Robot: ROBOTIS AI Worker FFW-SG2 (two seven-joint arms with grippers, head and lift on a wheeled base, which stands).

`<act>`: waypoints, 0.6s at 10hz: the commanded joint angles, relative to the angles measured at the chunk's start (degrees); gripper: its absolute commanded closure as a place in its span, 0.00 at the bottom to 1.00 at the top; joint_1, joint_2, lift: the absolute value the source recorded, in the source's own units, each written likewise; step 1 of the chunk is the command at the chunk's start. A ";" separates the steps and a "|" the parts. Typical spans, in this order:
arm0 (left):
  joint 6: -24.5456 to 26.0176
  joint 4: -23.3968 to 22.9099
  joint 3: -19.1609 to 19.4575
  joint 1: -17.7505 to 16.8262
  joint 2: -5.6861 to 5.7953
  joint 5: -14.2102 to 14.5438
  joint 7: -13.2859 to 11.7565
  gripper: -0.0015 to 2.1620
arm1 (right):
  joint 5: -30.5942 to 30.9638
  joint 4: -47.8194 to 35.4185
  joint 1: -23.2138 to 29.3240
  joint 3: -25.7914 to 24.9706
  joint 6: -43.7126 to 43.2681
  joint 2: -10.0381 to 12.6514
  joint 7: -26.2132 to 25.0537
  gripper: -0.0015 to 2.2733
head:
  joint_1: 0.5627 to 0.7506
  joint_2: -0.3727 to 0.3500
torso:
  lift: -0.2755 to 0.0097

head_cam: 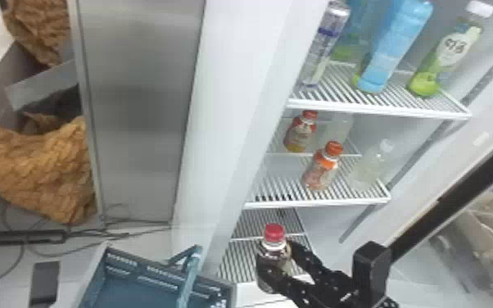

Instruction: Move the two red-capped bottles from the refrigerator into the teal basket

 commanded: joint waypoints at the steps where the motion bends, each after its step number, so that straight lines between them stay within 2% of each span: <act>1: 0.17 0.00 0.06 0.00 0.00 -0.02 0.00 0.54 | -1.45 -3.60 1.01 0.61 4.06 -1.53 1.29 0.35 | 0.70 0.03 | 0.18; 4: 0.17 0.00 0.18 0.14 0.00 -0.02 0.00 0.54 | -3.39 -7.81 2.69 1.29 10.52 -3.46 2.96 0.35 | 0.70 0.03 | 0.18; 6: 0.17 0.00 0.18 0.14 0.00 -0.02 0.00 0.54 | -4.65 -2.89 -0.82 3.01 13.62 -3.90 5.69 0.35 | 0.70 0.03 | 0.18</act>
